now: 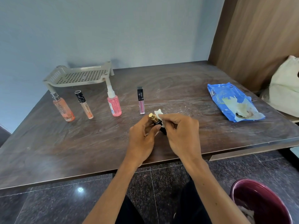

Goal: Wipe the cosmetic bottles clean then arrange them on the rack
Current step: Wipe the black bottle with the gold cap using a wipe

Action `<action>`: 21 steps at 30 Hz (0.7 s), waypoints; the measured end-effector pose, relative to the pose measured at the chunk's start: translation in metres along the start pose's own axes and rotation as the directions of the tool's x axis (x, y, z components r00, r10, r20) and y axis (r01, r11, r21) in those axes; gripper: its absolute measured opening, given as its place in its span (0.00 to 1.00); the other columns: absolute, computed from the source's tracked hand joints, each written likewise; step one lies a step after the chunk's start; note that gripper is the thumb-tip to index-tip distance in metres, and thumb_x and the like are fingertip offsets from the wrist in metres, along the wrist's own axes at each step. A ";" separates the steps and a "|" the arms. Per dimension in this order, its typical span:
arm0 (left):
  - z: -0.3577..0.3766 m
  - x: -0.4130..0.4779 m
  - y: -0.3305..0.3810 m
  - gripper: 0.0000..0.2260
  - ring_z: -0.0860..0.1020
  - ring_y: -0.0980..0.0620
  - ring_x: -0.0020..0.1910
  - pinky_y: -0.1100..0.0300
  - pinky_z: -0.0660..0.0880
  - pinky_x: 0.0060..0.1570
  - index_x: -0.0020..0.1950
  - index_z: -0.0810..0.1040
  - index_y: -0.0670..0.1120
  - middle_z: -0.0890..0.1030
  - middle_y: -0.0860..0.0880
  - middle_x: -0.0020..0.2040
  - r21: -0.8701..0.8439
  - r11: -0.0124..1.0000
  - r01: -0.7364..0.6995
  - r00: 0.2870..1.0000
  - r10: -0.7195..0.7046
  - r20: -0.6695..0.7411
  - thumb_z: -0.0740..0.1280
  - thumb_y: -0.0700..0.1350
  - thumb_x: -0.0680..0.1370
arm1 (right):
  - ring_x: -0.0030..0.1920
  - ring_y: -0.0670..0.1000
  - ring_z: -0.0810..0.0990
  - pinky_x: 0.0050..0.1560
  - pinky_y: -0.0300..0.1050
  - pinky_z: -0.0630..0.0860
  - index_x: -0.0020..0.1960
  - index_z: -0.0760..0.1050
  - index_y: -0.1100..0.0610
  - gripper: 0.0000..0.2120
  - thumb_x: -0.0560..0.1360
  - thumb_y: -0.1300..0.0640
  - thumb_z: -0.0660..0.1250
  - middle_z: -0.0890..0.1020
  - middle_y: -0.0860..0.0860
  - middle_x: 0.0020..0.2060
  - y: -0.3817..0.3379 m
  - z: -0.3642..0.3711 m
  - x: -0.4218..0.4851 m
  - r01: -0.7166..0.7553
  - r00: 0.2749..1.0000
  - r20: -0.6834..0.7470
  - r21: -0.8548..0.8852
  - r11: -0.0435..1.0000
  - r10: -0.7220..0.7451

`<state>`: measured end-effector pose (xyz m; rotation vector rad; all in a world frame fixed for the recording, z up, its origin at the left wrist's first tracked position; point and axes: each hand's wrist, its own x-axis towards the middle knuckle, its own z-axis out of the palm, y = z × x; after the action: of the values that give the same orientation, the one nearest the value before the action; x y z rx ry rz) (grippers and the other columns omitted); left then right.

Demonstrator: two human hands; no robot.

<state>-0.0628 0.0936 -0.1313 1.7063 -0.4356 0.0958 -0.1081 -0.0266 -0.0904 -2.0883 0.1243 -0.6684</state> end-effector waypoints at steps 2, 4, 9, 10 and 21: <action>-0.001 0.000 0.001 0.10 0.83 0.56 0.57 0.48 0.80 0.60 0.61 0.80 0.46 0.86 0.52 0.55 0.001 1.000 -0.004 1.000 0.004 0.000 0.69 0.43 0.80 | 0.46 0.36 0.80 0.47 0.23 0.72 0.55 0.83 0.55 0.10 0.77 0.64 0.68 0.84 0.43 0.47 0.002 0.001 -0.003 0.023 1.000 -0.020 -0.014 1.000 -0.023; -0.001 -0.001 0.002 0.11 0.83 0.55 0.57 0.46 0.80 0.60 0.61 0.80 0.45 0.86 0.52 0.55 0.006 1.000 -0.002 1.000 0.002 0.002 0.69 0.47 0.80 | 0.45 0.36 0.80 0.49 0.25 0.74 0.55 0.83 0.56 0.10 0.76 0.64 0.68 0.85 0.45 0.47 0.012 -0.001 -0.005 -0.004 0.999 -0.033 -0.054 0.999 0.003; 0.000 0.000 0.004 0.13 0.83 0.59 0.58 0.51 0.80 0.60 0.61 0.80 0.46 0.85 0.53 0.56 0.051 0.998 -0.032 0.999 0.032 -0.010 0.69 0.49 0.79 | 0.47 0.40 0.81 0.49 0.23 0.72 0.55 0.83 0.56 0.10 0.77 0.63 0.67 0.86 0.48 0.48 0.018 -0.008 -0.002 -0.085 0.996 0.015 -0.090 0.992 0.086; 0.000 0.000 0.005 0.13 0.83 0.59 0.57 0.52 0.80 0.59 0.61 0.80 0.45 0.85 0.53 0.56 0.046 0.998 -0.033 0.999 0.033 -0.007 0.69 0.49 0.79 | 0.46 0.40 0.81 0.48 0.23 0.73 0.56 0.83 0.56 0.10 0.77 0.63 0.67 0.86 0.48 0.48 0.013 -0.007 -0.001 -0.064 0.998 0.015 -0.080 0.995 0.066; 0.000 -0.001 0.005 0.14 0.83 0.58 0.57 0.53 0.80 0.59 0.62 0.80 0.44 0.86 0.52 0.55 0.049 0.998 -0.028 0.999 0.029 -0.015 0.69 0.49 0.79 | 0.42 0.40 0.81 0.47 0.33 0.78 0.54 0.84 0.57 0.09 0.76 0.64 0.68 0.86 0.48 0.44 0.019 -0.002 -0.013 -0.005 0.998 -0.068 -0.116 0.993 -0.003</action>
<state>-0.0649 0.0935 -0.1272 1.7467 -0.4491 0.1413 -0.1167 -0.0344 -0.1097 -2.1768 0.2071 -0.7470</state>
